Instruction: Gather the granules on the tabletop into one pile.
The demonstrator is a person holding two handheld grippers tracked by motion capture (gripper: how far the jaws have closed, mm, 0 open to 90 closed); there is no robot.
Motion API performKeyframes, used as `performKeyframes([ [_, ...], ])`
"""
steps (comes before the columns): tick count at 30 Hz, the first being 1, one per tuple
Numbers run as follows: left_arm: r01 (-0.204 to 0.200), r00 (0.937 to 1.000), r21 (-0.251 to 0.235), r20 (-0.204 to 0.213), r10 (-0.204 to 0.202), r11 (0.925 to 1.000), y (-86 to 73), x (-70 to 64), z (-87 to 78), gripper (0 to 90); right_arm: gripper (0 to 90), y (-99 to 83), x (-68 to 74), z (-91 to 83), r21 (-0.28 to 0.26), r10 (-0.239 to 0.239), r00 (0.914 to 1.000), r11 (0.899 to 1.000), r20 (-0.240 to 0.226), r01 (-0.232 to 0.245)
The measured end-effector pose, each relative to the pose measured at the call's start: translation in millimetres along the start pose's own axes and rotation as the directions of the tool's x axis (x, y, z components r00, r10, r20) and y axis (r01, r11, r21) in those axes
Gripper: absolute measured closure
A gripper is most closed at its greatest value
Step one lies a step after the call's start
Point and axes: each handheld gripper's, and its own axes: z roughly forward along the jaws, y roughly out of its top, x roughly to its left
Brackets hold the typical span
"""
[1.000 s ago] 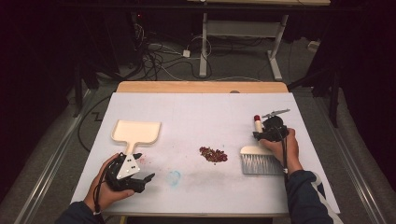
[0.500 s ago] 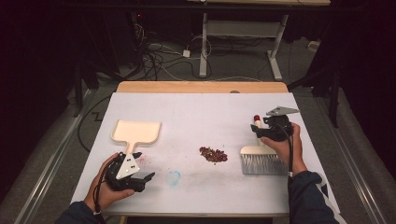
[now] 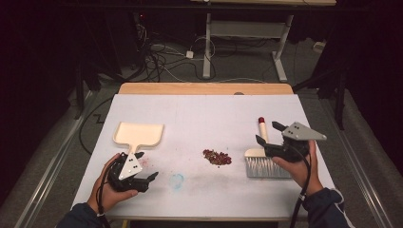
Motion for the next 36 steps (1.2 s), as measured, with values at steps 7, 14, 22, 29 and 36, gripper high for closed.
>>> performKeyframes([
  [7, 0.007, 0.9999, -0.012, -0.014, -0.008, 0.9999, 1.8, -4.5, 1.4, 18.1, 20.6, -35.6, 26.9, -36.6, -0.032, -0.010, 0.9999, 0.999, 0.011, 0.010],
  [14, -0.005, 0.9998, -0.017, -0.021, 0.005, 0.9998, 3.9, -11.2, 4.7, 17.4, 20.4, -58.8, 41.0, -54.6, -0.017, -0.046, 0.9984, 0.999, 0.033, 0.047],
  [22, 0.005, 0.9998, -0.017, -0.019, -0.006, 0.9998, 3.8, -7.3, 7.0, 17.4, 20.9, -59.7, 36.4, -50.3, -0.004, -0.032, 0.9985, 0.999, 0.044, 0.033],
  [29, 0.004, 0.9998, -0.018, -0.018, -0.004, 0.9998, 4.9, -8.8, 7.2, 17.4, 20.9, -59.8, 38.0, -49.8, 0.001, -0.053, 0.9971, 0.999, 0.055, 0.053],
  [36, 0.014, 0.9997, -0.015, -0.020, -0.014, 0.9998, 4.6, -6.7, 8.3, 17.4, 20.9, -58.9, 40.8, -49.3, 0.004, -0.091, 0.9934, 0.996, 0.070, 0.091],
])
